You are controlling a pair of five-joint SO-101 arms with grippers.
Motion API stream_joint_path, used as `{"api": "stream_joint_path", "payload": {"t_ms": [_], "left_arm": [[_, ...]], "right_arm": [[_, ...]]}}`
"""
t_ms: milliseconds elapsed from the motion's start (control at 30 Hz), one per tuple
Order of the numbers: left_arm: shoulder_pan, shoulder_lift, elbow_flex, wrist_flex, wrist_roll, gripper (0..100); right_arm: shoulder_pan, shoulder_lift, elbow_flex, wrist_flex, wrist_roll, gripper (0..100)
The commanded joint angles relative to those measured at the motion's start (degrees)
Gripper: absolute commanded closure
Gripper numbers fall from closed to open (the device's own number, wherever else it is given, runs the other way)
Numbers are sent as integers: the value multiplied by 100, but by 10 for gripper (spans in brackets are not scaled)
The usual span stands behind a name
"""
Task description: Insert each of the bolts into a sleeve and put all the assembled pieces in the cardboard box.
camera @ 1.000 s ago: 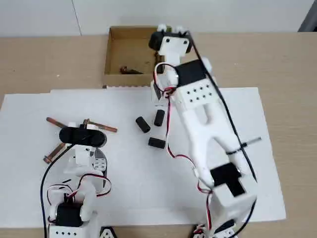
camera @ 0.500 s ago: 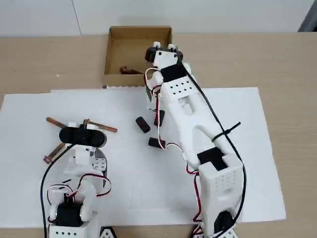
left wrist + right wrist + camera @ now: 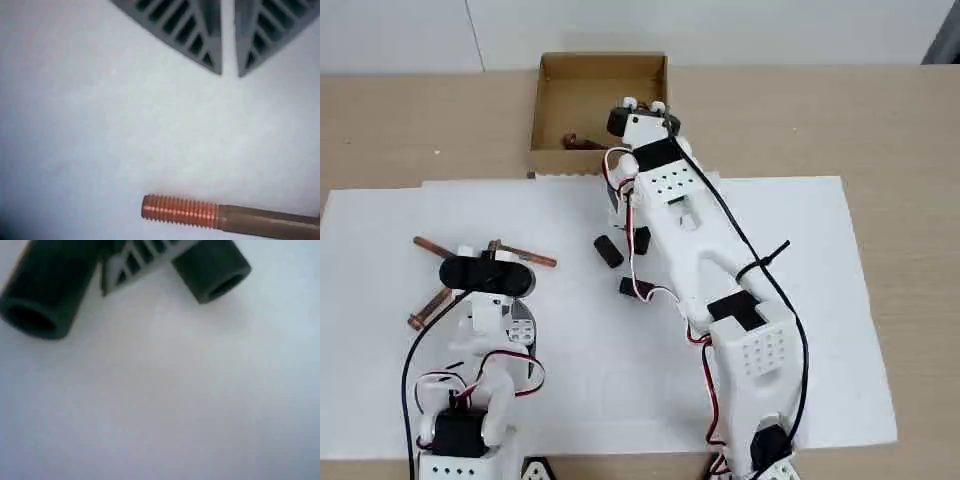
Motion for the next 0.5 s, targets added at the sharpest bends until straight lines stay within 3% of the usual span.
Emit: {"api": "stream_joint_path", "payload": {"t_ms": [0, 233, 467], "left_arm": [[-26, -62, -22, -18, 9, 994], [-26, -62, -22, -18, 9, 994], [-26, -62, -22, -18, 9, 994]], "right_arm": [[-75, 13, -44, -66, -167, 819], [-180, 242, -44, -66, -246, 823], [-189, 330, -44, -66, -246, 972]]}}
